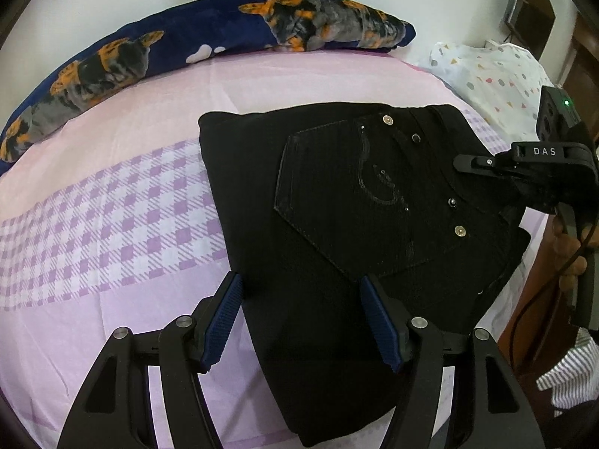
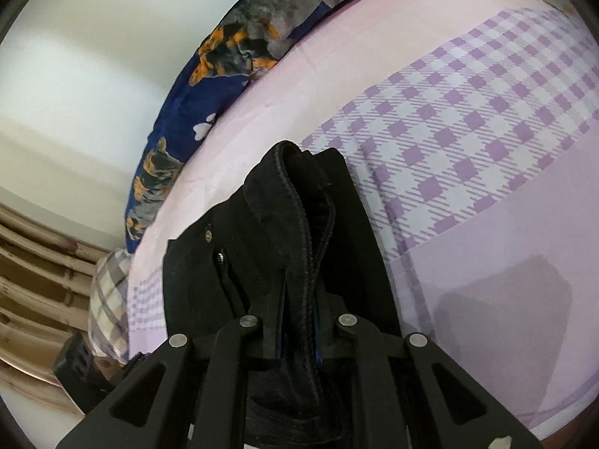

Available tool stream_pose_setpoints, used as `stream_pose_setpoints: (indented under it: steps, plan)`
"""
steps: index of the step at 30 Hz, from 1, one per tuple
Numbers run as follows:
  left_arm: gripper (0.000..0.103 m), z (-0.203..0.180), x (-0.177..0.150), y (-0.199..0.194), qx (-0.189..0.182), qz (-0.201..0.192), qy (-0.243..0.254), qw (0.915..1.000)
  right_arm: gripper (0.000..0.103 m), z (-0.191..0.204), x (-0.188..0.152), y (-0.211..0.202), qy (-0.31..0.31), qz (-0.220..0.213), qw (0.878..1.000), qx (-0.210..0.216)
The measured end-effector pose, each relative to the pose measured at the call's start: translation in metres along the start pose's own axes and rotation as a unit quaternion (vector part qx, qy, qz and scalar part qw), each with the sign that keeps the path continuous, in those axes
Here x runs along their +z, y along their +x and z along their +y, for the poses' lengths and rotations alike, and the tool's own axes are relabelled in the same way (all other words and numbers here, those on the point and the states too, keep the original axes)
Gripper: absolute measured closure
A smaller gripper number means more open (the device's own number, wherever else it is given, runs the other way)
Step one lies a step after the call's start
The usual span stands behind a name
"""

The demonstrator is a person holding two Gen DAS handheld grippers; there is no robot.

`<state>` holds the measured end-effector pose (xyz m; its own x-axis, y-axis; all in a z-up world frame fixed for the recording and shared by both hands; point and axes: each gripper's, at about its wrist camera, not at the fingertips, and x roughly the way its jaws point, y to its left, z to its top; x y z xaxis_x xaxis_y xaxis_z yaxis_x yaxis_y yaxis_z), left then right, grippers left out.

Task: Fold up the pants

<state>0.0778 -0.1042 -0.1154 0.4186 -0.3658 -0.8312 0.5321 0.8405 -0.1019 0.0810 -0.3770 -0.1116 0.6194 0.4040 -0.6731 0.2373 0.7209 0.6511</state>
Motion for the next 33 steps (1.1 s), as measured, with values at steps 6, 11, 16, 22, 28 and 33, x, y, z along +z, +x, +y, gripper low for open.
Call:
stream_pose_setpoints:
  steps: [6,11,16,22,28,33]
  plan:
    - [0.037,0.001,-0.005,0.001,-0.003,0.005,-0.008,1.0000,0.075,0.014,0.000,-0.019,-0.004,-0.006,1.000,-0.021]
    - [0.037,0.002,-0.005,0.002,-0.004,0.005,-0.010,0.9999,0.071,0.007,-0.006,-0.054,0.024,-0.019,1.000,-0.003]
    - [0.037,0.002,-0.005,-0.001,-0.007,0.007,-0.014,0.9998,0.071,-0.003,-0.026,-0.067,0.054,0.014,0.998,0.000]
    - [0.036,0.003,-0.005,-0.003,-0.010,0.010,-0.020,0.9997,0.071,-0.013,-0.036,-0.062,0.077,0.027,0.997,-0.003]
    - [0.035,0.002,-0.008,-0.002,-0.007,0.009,-0.025,0.9996,0.074,-0.015,-0.039,-0.051,0.093,0.010,0.996,0.003]
    - [0.035,0.002,-0.006,-0.003,-0.011,0.014,-0.027,0.9995,0.089,0.001,-0.040,-0.059,0.068,-0.020,0.997,-0.004]
